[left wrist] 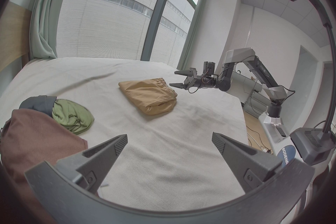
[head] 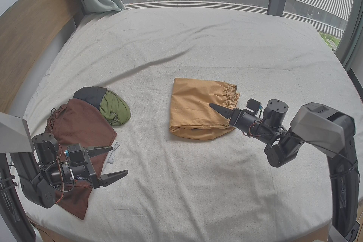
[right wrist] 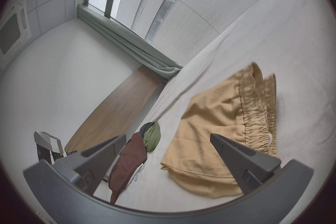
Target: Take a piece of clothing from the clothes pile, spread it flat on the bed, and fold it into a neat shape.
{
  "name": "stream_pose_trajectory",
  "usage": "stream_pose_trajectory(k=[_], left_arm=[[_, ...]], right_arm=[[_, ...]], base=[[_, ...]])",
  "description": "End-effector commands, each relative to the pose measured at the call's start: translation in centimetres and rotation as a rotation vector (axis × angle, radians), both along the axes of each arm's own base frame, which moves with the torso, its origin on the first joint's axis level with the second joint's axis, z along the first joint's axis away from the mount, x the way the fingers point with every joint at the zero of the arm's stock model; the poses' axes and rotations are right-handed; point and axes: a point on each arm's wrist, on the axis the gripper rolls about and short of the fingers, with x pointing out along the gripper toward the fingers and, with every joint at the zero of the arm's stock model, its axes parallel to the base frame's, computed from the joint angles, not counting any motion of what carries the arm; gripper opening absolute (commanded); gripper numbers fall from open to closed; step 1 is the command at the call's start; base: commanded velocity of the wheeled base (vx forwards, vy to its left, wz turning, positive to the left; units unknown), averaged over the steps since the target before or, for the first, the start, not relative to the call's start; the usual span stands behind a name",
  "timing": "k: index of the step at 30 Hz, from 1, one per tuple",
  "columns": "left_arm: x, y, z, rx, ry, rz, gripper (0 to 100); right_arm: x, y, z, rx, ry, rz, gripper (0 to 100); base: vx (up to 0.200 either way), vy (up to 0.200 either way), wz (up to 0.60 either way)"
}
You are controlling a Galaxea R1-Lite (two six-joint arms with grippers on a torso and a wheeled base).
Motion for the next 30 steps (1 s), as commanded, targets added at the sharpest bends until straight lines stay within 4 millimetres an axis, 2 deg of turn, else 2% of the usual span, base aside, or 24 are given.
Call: stream_pose_trajectory(k=[1, 5, 7, 11, 12, 13, 16, 21, 25, 28, 30], left_arm=[[-1.9, -1.4, 2.3, -0.014, -0.054, -0.081, 100], [-3.8, -2.8, 2.6, -0.020, -0.029, -0.148, 100], [-4.8, -3.8, 3.2, -0.030, -0.028, -0.192, 100], [-6.3, -4.3, 4.3, -0.049, -0.042, -0.227, 100], [-6.6, -4.4, 4.5, -0.051, -0.044, -0.234, 100], [-6.6, -4.4, 4.5, -0.051, -0.044, -0.234, 100], [-8.9, -5.3, 5.2, -0.061, -0.040, -0.309, 100], [-10.5, -6.8, 6.6, -0.090, -0.079, -0.409, 100], [-11.4, -7.5, 7.1, -0.100, -0.079, -0.463, 100], [-12.8, -7.7, 8.0, -0.112, -0.111, -0.519, 100], [-13.2, -7.7, 8.4, -0.116, -0.124, -0.527, 100]], right_arm=[[-5.7, -1.7, 8.0, -0.044, -0.153, -0.009, 100], [-8.4, -3.9, 9.1, -0.141, -0.212, -0.054, 100], [-10.2, -6.0, 9.7, -0.252, -0.280, -0.114, 100], [-13.7, -8.3, 10.2, -0.397, -0.345, -0.198, 100], [-14.6, -8.5, 10.3, -0.414, -0.351, -0.202, 100], [-14.6, -8.5, 10.3, -0.414, -0.351, -0.202, 100], [-17.7, -9.6, 10.8, -0.443, -0.364, -0.221, 100], [-20.4, -10.6, 11.9, -0.445, -0.395, -0.254, 100], [-22.2, -11.2, 12.7, -0.442, -0.420, -0.273, 100], [-25.1, -12.1, 13.1, -0.459, -0.457, -0.312, 100], [-25.9, -12.4, 13.2, -0.460, -0.467, -0.323, 100]], base=[[0.000, 0.000, 0.00], [0.000, 0.000, 0.00], [0.000, 0.000, 0.00], [0.000, 0.000, 0.00], [0.000, 0.000, 0.00], [0.000, 0.000, 0.00], [0.000, 0.000, 0.00], [0.000, 0.000, 0.00], [0.000, 0.000, 0.00], [0.000, 0.000, 0.00], [0.000, 0.000, 0.00]])
